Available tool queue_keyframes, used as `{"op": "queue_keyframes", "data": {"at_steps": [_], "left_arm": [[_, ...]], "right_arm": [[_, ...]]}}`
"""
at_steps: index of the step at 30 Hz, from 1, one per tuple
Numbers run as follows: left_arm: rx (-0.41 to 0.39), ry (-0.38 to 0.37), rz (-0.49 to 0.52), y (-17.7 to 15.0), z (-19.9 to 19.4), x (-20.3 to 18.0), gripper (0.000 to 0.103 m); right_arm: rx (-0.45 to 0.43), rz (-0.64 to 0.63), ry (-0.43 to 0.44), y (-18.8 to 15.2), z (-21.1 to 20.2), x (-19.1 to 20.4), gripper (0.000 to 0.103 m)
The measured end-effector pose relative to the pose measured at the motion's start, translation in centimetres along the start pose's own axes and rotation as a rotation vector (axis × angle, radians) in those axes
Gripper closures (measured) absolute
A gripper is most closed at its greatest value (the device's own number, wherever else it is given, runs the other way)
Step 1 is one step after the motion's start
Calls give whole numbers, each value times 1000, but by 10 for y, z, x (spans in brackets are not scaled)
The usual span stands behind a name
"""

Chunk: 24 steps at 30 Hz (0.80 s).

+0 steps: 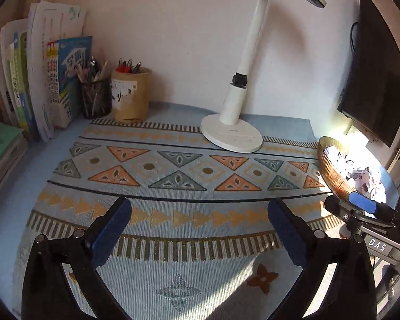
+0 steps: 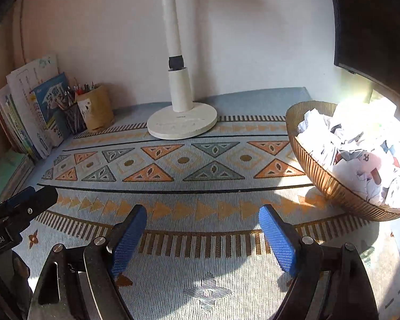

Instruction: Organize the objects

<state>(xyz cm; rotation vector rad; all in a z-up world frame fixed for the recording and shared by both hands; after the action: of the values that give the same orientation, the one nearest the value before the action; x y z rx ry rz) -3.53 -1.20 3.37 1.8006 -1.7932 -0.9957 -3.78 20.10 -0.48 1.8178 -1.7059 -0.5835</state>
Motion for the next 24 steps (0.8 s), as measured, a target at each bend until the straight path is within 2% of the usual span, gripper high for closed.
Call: {"op": "queue_keyframes", "data": {"at_steps": [5, 7, 9, 14, 24], "left_arm": [[27, -20, -43, -16, 23, 9, 1], [20, -26, -30, -15, 21, 5, 1], [15, -1, -24, -18, 20, 4, 1], [59, 17, -4, -22, 28, 0, 1], [84, -14, 47, -26, 30, -11, 1]], "right_arm": [[9, 8, -21, -5, 7, -2, 18], [22, 5, -28, -7, 10, -1, 18], [35, -4, -36, -8, 12, 0, 18], [51, -12, -30, -10, 16, 1, 18], [79, -12, -23, -11, 22, 1, 18]]}}
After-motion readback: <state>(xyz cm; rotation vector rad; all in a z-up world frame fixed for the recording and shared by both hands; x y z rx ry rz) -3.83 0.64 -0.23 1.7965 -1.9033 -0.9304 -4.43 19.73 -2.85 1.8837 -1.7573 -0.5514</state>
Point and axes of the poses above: each gripper's, at about its wrist camera, not at the fingertips, and z roughly the way its jaws point, x to its left, y to its top, the point moved 6 cm from there along z, roughly the way its jaws point, and after that the axes turned 5 degrees about x, right-handed, at the moved point
